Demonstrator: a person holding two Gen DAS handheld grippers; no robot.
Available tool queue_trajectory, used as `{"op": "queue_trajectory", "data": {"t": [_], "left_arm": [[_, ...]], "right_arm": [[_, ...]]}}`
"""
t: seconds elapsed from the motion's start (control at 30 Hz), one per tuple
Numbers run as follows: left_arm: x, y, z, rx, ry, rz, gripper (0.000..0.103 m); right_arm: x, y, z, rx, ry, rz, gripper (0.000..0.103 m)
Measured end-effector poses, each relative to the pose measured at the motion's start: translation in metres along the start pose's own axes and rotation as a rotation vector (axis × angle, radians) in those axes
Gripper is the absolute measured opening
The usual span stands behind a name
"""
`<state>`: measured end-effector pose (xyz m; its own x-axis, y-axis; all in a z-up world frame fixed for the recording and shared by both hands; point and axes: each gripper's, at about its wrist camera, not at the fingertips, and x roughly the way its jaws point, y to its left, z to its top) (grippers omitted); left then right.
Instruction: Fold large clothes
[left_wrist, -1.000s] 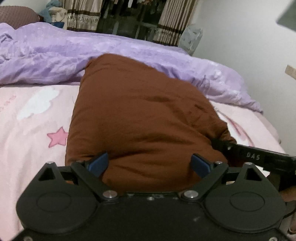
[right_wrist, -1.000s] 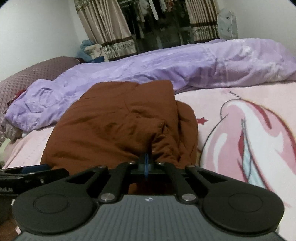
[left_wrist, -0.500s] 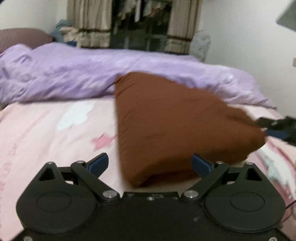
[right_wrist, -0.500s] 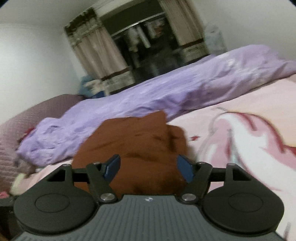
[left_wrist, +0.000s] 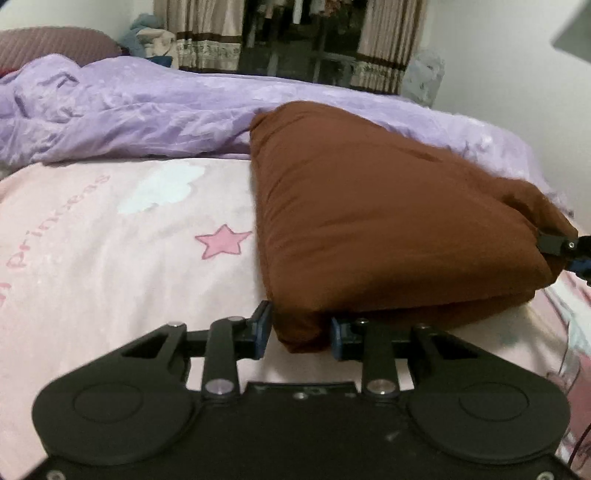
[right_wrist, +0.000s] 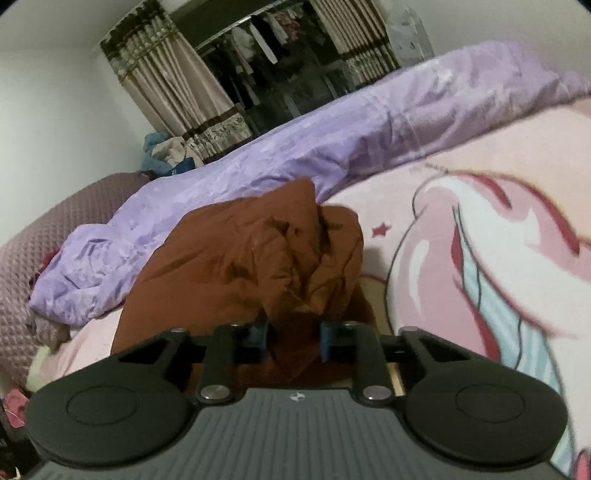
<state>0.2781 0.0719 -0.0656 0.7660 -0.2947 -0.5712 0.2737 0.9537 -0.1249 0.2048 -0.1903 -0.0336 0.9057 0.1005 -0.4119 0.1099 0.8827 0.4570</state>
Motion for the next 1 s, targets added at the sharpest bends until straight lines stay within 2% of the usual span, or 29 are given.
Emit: {"op": "queue_trajectory", "data": {"t": [0.17, 0.3, 0.4, 0.5, 0.57, 0.63, 0.7, 0.77, 0.83, 0.9, 1.0], "left_arm": [[-0.006, 0.003, 0.004, -0.005, -0.006, 0.000, 0.028], [0.014, 0.009, -0.006, -0.060, 0.048, 0.004, 0.032], [0.016, 0.012, -0.011, -0.058, 0.044, 0.002, 0.035], [0.006, 0.016, -0.008, -0.080, 0.049, -0.035, 0.034], [-0.007, 0.013, -0.007, -0.058, 0.039, -0.026, 0.033], [-0.024, 0.010, -0.005, -0.030, 0.018, -0.011, 0.032], [-0.037, 0.008, 0.001, -0.007, 0.002, -0.003, 0.036], [-0.049, 0.004, 0.011, 0.001, -0.028, 0.006, 0.039], [-0.058, -0.002, 0.023, -0.002, -0.060, -0.014, 0.043], [-0.064, -0.010, 0.034, -0.019, -0.088, -0.057, 0.045], [-0.061, -0.027, 0.046, -0.021, -0.102, -0.084, 0.051]], "right_arm": [[-0.001, -0.002, 0.013, -0.013, -0.024, 0.002, 0.022], [0.026, -0.013, -0.006, -0.036, 0.020, -0.043, 0.022], [0.033, -0.023, -0.016, 0.002, 0.016, -0.017, 0.023], [0.031, -0.021, -0.013, -0.002, 0.016, -0.015, 0.026], [0.026, -0.020, -0.009, -0.013, 0.017, -0.015, 0.035], [0.015, -0.019, -0.004, -0.025, -0.007, -0.024, 0.063], [-0.001, -0.013, 0.001, -0.047, -0.054, -0.045, 0.072], [-0.014, 0.001, 0.006, -0.125, -0.104, -0.088, 0.072], [-0.024, 0.018, 0.008, -0.204, -0.137, -0.114, 0.072], [-0.031, 0.033, 0.011, -0.247, -0.148, -0.093, 0.071], [-0.033, 0.050, 0.014, -0.263, -0.132, -0.045, 0.060]]}}
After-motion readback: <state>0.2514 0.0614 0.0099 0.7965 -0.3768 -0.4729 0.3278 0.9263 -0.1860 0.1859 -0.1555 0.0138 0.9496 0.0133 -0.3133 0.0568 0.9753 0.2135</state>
